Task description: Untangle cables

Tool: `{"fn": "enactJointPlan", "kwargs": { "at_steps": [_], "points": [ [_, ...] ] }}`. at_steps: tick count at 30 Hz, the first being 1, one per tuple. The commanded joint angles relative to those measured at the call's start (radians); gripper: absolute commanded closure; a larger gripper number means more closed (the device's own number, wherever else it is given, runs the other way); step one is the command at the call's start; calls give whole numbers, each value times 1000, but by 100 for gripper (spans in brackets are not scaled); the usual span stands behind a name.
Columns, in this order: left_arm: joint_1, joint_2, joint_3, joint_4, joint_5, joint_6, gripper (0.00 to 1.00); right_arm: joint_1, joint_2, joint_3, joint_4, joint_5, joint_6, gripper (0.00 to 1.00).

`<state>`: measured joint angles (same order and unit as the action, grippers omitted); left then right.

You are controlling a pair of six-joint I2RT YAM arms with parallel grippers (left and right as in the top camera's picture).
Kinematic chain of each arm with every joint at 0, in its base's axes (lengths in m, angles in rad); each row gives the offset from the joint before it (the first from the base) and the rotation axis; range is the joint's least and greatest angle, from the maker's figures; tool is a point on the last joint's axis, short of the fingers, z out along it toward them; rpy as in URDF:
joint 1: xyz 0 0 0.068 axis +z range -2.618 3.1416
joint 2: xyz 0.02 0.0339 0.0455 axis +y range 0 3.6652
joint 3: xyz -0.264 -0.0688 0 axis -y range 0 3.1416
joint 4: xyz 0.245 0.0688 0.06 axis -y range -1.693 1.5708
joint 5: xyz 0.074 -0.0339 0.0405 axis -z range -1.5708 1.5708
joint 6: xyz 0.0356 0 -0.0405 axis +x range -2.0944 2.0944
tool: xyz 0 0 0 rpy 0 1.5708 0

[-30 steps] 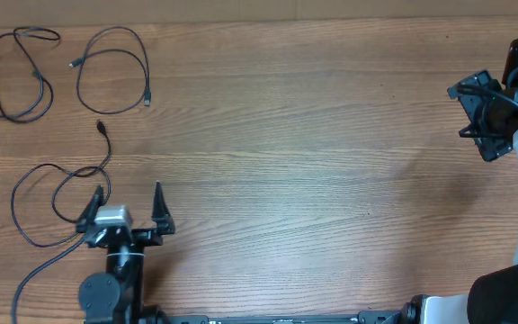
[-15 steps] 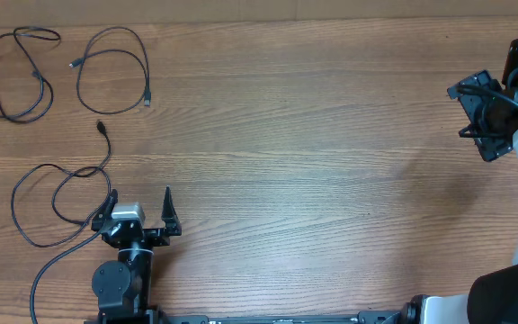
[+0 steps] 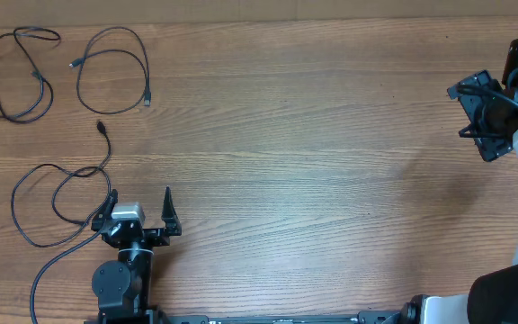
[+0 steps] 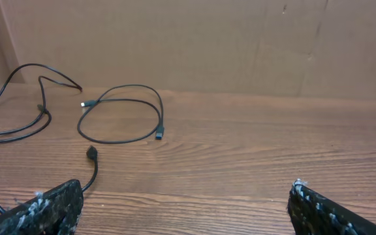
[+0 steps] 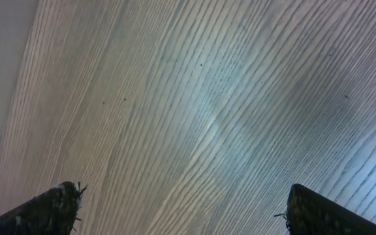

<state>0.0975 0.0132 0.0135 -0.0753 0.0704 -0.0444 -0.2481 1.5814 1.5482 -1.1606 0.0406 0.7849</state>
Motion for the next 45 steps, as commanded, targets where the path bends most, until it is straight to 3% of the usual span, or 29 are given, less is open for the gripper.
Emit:
{"fn": "enactJointPlan", "kwargs": {
  "at_steps": [1,26,33,42,45],
  "points": [
    [-20,-9,-9,5,0,23,0,-2,1,9,4,2,0,0],
    [-32,-9,-9,11,-7,22,1,-2,1,9,4,2,0,0],
    [-32,-9,-9,4,-44,-151,0,-2,1,9,4,2,0,0],
    [-32,-8,-9,-1,-53,-149,0,-2,1,9,4,2,0,0],
    [-32,-8,-9,1,-107,-97,0,-2,1,9,4,2,0,0]
  ]
}}
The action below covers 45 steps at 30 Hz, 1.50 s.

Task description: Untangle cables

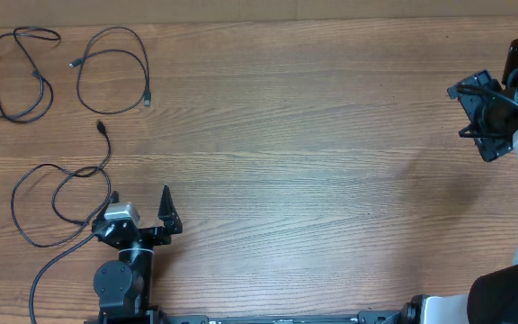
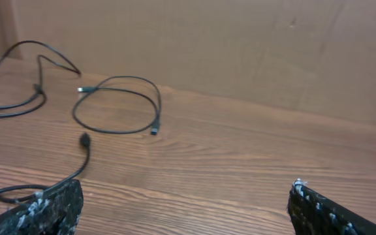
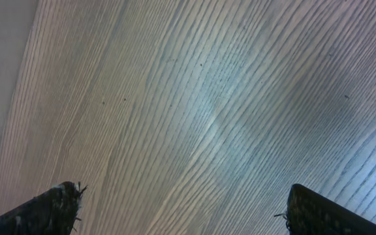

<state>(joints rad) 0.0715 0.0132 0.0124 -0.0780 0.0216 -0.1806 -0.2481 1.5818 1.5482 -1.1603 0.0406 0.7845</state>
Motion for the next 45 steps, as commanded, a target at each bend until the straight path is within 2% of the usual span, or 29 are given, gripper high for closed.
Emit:
{"fn": "enactJointPlan", "kwargs": {
  "at_steps": [1,4,6,28,37,45],
  "points": [
    [-6,-8,-8,3,-53,90,1,-2,1,9,3,2,0,0],
    [-6,-8,-8,2,-40,198,0,-2,1,9,3,2,0,0],
    [-6,-8,-8,2,-40,220,1,-2,1,9,3,2,0,0],
    [-6,-8,-8,2,-40,219,0,7,-11,9,3,2,0,0],
    [-6,-8,-8,2,-40,219,0,85,-137,9,3,6,0,0],
    [-6,-8,-8,2,-40,219,0,87,-306,5,-39,37,0,0]
  ]
}}
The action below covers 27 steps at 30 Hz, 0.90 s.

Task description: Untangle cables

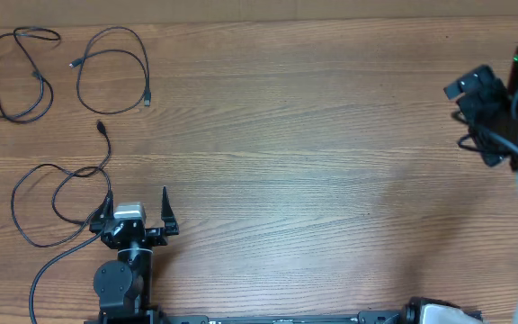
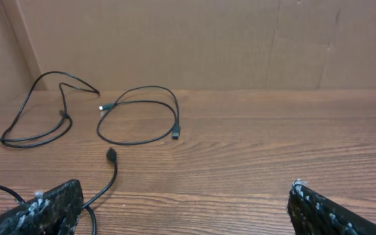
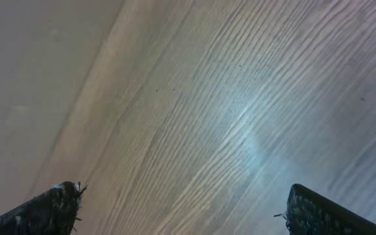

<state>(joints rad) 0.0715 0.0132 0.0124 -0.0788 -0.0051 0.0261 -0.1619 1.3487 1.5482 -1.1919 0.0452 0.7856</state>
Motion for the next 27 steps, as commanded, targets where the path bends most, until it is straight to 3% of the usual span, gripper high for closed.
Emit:
{"fn": "enactJointPlan", "kwargs": {
  "at_steps": [1,5,8,17,27],
  "points": [
    [-6,-8,-8,3,-13,12,0,0,-97,-4,-3,38,-2,0],
    [-6,-8,-8,3,-13,12,1,7,-212,-84,18,58,-16,0],
    [-6,-8,-8,3,-13,12,1,38,-329,-211,124,66,-96,0],
    [-6,-8,-8,3,-13,12,0,148,-805,-806,746,-69,-466,0],
    [-6,-8,-8,3,-13,12,0,171,-1147,-1266,1174,-125,-485,0]
  ]
}}
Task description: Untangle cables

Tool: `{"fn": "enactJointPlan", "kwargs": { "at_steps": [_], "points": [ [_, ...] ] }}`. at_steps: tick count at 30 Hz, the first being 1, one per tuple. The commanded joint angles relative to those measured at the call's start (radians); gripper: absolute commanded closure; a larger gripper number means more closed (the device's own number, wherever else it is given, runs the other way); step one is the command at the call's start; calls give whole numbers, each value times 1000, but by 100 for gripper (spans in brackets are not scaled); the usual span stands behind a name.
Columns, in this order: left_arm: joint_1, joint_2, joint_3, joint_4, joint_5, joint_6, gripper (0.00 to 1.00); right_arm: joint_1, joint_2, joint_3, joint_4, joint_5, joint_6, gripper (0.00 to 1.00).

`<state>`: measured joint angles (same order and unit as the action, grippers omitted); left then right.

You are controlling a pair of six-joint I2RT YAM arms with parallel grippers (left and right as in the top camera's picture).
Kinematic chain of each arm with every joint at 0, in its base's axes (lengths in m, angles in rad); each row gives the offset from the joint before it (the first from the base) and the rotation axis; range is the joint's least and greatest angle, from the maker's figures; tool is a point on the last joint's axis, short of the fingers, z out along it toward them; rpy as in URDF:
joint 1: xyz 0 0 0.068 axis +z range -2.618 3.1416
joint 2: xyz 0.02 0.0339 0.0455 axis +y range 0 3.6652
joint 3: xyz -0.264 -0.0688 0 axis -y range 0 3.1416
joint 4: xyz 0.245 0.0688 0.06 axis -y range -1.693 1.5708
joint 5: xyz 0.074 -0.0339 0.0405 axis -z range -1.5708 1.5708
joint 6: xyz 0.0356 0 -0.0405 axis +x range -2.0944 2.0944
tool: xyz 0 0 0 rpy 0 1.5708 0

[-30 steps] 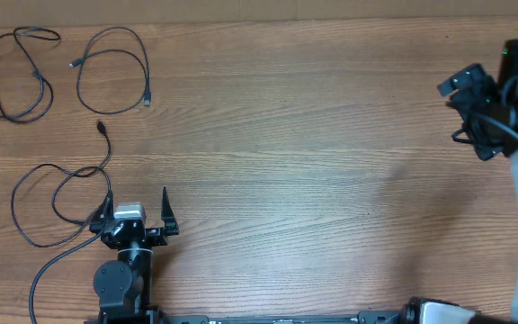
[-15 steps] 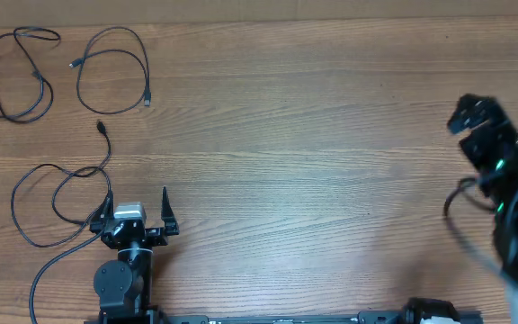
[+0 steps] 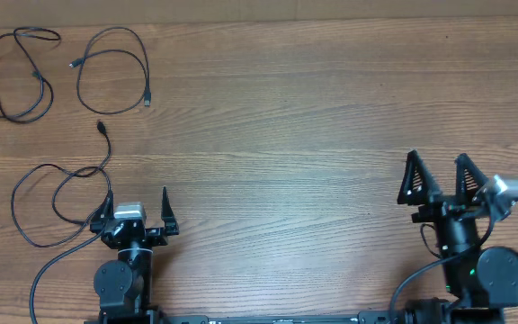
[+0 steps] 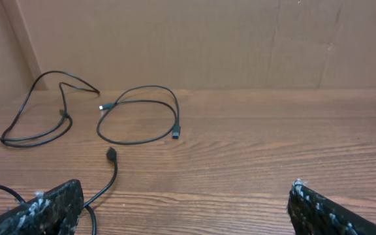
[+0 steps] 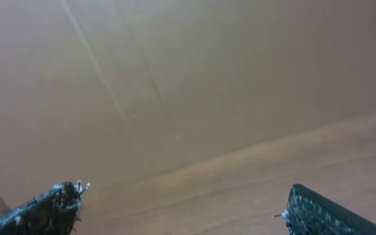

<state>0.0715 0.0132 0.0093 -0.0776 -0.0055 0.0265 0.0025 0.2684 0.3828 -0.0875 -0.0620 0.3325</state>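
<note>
Three black cables lie apart at the table's left. One [image 3: 21,72] is looped at the far left corner, a second [image 3: 113,70] forms a ring beside it, and a third [image 3: 57,193] curls nearer the front, one end running off the front edge. My left gripper [image 3: 138,202] stands open at the front left, the third cable just beside its left finger; nothing is between its fingers. My right gripper [image 3: 437,175] stands open at the front right, far from all cables. The left wrist view shows the ring cable [image 4: 139,121] and the corner cable [image 4: 34,117] ahead.
A brown cardboard wall [image 4: 207,39] runs along the table's far edge. The wooden table [image 3: 286,135] stretches between both arms. The right wrist view shows only the wall [image 5: 175,65] and a strip of table.
My right arm has gone from high at the table's right edge to the front right, its gripper open and low, now facing the back wall. The left arm and the cables have not moved.
The three cables lay apart at the left at every moment. My left gripper stayed open at the front left, turning slightly from moment to moment. My right arm hung raised at the right edge, then shifted there, and is now down at the front right.
</note>
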Motion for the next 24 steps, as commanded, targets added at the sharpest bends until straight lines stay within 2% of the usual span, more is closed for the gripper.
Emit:
{"fn": "enactJointPlan", "kwargs": {
  "at_steps": [1,4,9,15,24],
  "points": [
    [-6,-8,-5,2,-13,12,0,6,-85,-136,109,-18,-36,0],
    [-6,-8,-5,2,-13,12,0,7,-135,-223,195,-19,-58,0],
    [-6,-8,-5,1,-13,12,1,7,-230,-312,201,-18,-58,0],
    [-6,-8,-5,2,-13,12,1,9,-266,-349,145,2,-62,0],
    [-6,-8,-5,2,-13,12,0,10,-266,-375,2,16,-169,0]
  ]
}}
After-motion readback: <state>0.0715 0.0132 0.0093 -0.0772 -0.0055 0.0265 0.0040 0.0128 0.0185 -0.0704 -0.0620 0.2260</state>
